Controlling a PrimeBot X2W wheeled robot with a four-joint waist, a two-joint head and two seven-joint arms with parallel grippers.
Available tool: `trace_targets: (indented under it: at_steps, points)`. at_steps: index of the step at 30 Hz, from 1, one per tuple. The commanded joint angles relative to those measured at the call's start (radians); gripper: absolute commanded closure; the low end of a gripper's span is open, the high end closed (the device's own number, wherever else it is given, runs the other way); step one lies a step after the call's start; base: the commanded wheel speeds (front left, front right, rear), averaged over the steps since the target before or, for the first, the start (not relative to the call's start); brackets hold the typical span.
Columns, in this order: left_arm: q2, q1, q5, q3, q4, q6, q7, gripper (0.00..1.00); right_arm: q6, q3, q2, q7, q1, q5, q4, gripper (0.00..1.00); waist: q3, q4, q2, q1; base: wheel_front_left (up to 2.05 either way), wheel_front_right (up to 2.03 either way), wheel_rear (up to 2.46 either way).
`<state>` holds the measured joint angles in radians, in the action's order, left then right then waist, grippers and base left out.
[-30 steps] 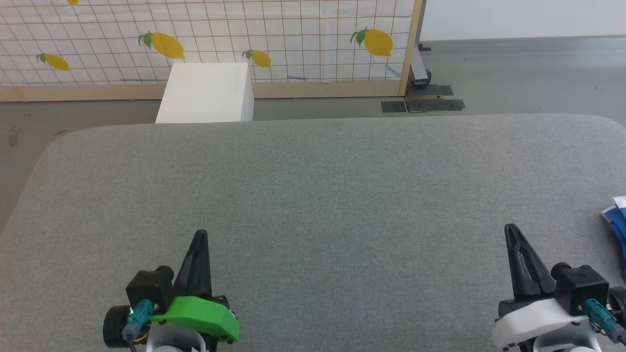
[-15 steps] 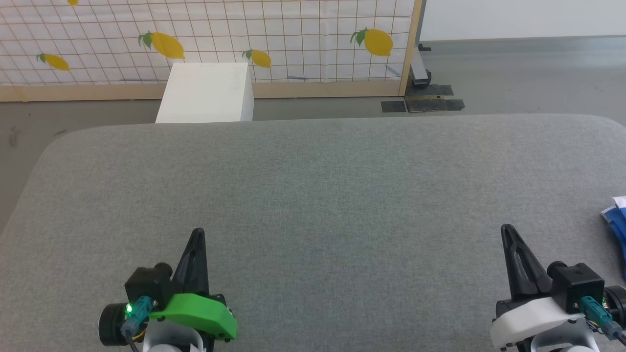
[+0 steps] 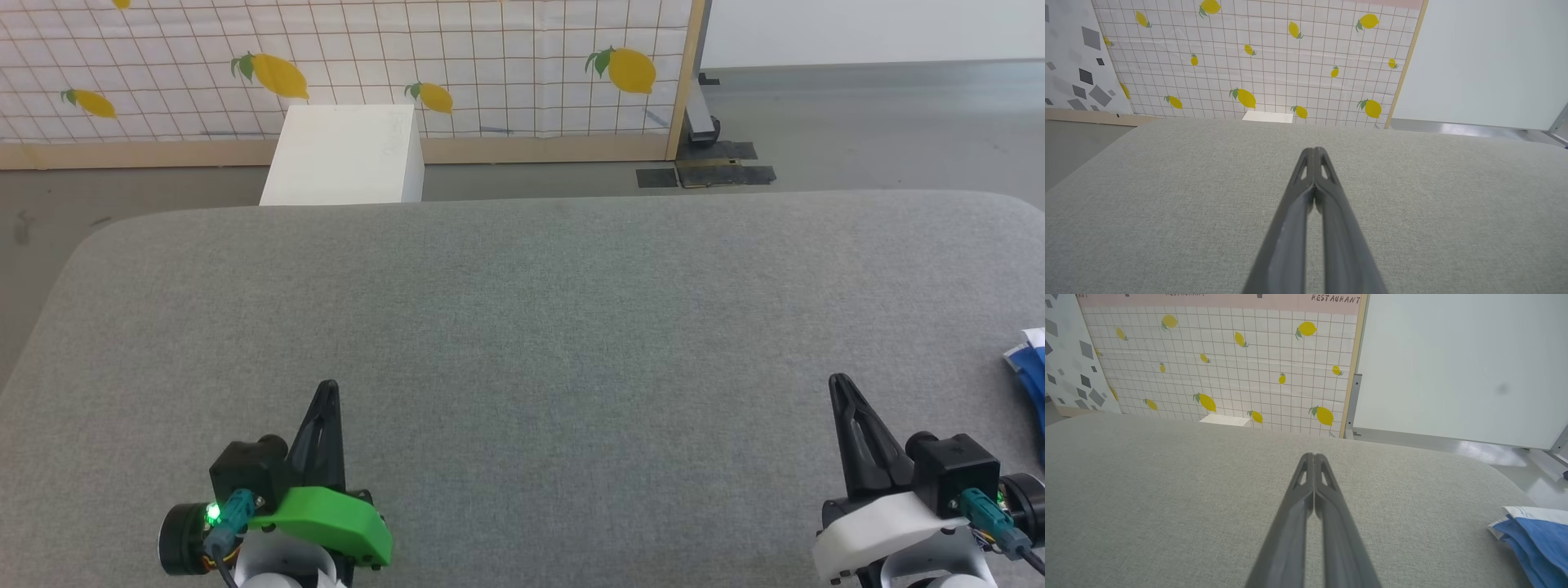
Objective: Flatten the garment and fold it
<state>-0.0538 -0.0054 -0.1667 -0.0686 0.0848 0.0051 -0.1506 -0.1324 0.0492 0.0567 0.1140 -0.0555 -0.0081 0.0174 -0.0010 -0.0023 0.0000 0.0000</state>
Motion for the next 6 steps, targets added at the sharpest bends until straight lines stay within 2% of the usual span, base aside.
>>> trace_targets:
  at_steps: [1, 6]
  points:
    - [0.002, 0.002, 0.012, 0.007, -0.008, -0.002, 0.005, 1.00, 0.001, -0.003, -0.002, -0.005, 0.018, 0.003, -0.006, 1.00, 0.000, 0.000, 0.0000, 0.0000, 0.00, 0.00, 0.00]
    - [0.002, 0.003, 0.023, 0.011, -0.013, -0.002, 0.016, 1.00, 0.001, -0.007, -0.003, -0.013, 0.020, 0.004, -0.007, 1.00, 0.000, 0.000, 0.0000, 0.0000, 0.00, 0.00, 0.00]
